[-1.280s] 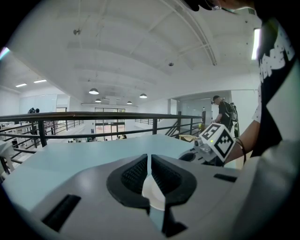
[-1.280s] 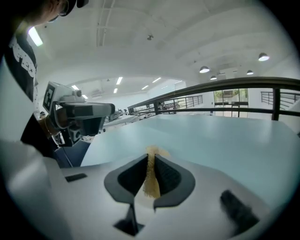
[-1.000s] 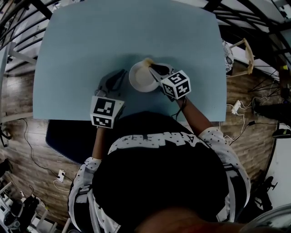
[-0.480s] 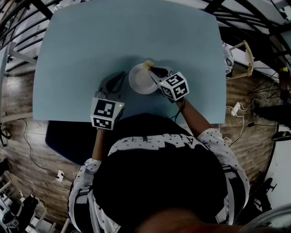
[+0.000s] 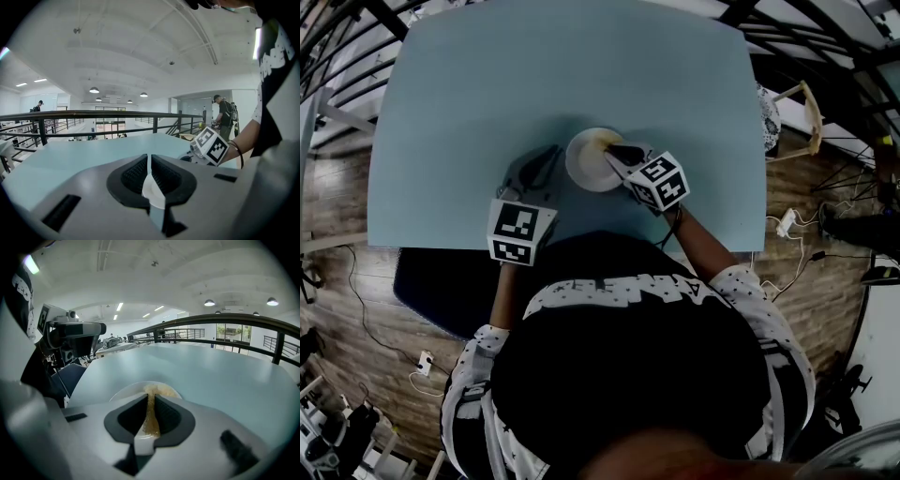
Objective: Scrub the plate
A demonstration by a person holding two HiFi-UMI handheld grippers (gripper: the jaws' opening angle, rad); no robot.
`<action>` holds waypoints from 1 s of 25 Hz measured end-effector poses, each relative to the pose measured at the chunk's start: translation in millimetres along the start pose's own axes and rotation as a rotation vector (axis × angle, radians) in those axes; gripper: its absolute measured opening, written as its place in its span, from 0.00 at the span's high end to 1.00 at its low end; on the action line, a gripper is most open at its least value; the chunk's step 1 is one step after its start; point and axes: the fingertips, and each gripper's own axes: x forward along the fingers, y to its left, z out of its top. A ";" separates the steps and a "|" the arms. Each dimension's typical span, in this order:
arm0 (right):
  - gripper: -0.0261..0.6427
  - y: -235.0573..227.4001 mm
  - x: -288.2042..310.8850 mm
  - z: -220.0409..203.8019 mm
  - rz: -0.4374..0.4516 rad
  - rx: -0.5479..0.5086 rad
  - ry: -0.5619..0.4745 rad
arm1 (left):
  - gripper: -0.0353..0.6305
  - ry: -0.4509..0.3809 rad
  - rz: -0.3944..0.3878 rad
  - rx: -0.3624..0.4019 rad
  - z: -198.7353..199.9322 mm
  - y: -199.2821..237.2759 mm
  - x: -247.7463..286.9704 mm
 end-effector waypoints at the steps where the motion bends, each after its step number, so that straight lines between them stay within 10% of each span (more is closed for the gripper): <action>1: 0.88 1.9 -0.1 0.1 0.004 0.000 -0.001 | 0.92 -0.001 0.000 0.000 0.1 -0.1 -0.2; 25: 0.88 36.1 -9.2 -15.7 0.086 -0.014 0.040 | 0.92 -0.004 -0.007 -0.002 -0.1 -3.4 0.6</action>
